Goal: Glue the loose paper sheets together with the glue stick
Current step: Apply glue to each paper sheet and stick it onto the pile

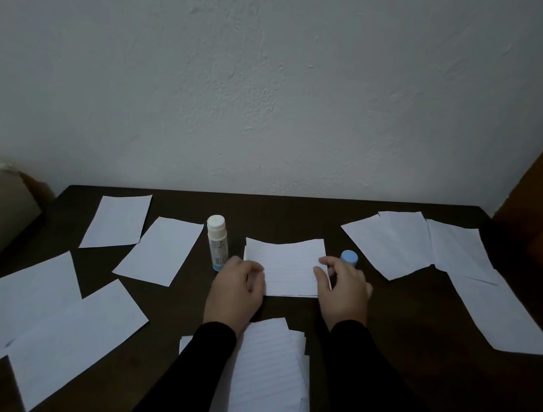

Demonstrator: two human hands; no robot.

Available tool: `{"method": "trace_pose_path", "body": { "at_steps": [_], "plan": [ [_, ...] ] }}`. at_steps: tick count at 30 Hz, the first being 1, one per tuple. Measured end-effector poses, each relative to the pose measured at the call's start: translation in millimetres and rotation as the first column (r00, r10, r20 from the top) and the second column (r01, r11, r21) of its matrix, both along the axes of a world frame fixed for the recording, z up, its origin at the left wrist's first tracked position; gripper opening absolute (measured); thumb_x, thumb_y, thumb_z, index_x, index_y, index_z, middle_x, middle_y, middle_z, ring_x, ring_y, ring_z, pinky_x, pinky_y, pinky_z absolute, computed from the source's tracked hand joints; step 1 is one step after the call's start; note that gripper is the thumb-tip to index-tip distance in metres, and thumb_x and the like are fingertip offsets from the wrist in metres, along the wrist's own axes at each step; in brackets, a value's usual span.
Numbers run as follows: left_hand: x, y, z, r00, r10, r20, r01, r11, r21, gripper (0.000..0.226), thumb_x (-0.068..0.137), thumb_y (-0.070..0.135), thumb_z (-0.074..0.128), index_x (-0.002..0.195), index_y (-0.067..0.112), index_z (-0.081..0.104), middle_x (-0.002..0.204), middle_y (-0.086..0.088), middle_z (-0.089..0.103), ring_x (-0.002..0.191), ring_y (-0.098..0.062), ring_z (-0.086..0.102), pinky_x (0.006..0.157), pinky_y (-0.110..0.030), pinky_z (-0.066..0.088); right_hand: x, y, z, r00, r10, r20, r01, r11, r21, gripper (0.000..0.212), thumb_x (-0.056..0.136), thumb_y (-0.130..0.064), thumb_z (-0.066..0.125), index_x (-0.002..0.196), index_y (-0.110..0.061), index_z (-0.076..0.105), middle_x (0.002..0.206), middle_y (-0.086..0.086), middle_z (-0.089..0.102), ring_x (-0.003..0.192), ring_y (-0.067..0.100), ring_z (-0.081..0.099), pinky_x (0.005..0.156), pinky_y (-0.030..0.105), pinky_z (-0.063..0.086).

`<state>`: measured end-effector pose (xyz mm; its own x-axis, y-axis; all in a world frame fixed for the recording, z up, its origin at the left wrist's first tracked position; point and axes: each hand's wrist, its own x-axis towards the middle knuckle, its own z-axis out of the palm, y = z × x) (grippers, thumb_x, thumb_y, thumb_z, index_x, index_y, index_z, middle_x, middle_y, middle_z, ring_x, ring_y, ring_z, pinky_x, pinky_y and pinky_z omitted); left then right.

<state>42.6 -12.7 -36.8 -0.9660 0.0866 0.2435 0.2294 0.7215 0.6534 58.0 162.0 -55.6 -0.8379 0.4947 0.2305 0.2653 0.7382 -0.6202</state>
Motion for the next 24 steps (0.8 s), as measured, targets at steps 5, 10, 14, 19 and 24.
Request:
{"method": "trace_pose_path", "body": {
  "at_steps": [5,10,14,19,24],
  "plan": [
    [-3,2,-1,1.000,-0.016,-0.024,0.015,0.999,-0.043,0.014,0.092,0.021,0.062,0.104,0.018,0.070,0.101,0.008,0.051,0.089,-0.004,0.050,0.087,-0.015,0.042,-2,0,0,0.994,-0.002,0.112,-0.008,0.996,0.089,0.022,0.096,-0.034,0.052,0.117,-0.030,0.058,0.107,-0.007,0.054,0.104,0.011,0.046,0.093,0.030,0.031],
    [-3,1,-4,0.993,-0.052,-0.109,0.040,0.993,-0.111,0.015,0.090,0.019,0.066,0.103,0.017,0.071,0.107,0.009,0.043,0.092,-0.001,0.044,0.083,-0.003,0.031,-3,-3,0,0.990,0.018,0.140,-0.039,0.987,0.153,0.022,0.097,-0.030,0.050,0.115,-0.028,0.064,0.122,-0.007,0.045,0.116,0.011,0.038,0.099,0.030,0.029],
    [-9,2,-8,0.979,-0.147,-0.143,0.112,0.968,-0.225,0.019,0.092,0.021,0.061,0.109,0.020,0.071,0.112,0.007,0.057,0.102,-0.003,0.044,0.094,-0.015,0.038,-2,-6,4,0.983,0.105,0.148,-0.137,0.966,0.221,0.028,0.100,-0.032,0.043,0.122,-0.029,0.060,0.128,-0.011,0.048,0.122,0.008,0.037,0.103,0.032,0.026],
    [-24,11,18,0.975,-0.209,0.072,0.218,0.865,-0.452,0.020,0.096,0.022,0.053,0.109,0.017,0.068,0.112,-0.001,0.060,0.104,-0.016,0.053,0.097,-0.035,0.046,-3,-8,9,0.875,0.340,0.345,-0.425,0.881,0.210,0.045,0.101,-0.042,0.032,0.145,-0.034,0.035,0.156,-0.016,0.023,0.146,0.010,0.006,0.116,0.053,0.002],
    [-36,26,33,0.938,-0.301,0.171,0.339,0.699,-0.630,0.049,0.092,0.027,0.059,0.138,0.018,0.047,0.141,-0.005,0.043,0.129,-0.023,0.041,0.108,-0.044,0.036,-10,-5,11,0.785,0.388,0.482,-0.518,0.838,0.171,0.049,0.104,-0.039,0.021,0.152,-0.035,0.016,0.160,-0.016,0.004,0.148,0.015,-0.007,0.113,0.061,-0.004]
  ]
}}
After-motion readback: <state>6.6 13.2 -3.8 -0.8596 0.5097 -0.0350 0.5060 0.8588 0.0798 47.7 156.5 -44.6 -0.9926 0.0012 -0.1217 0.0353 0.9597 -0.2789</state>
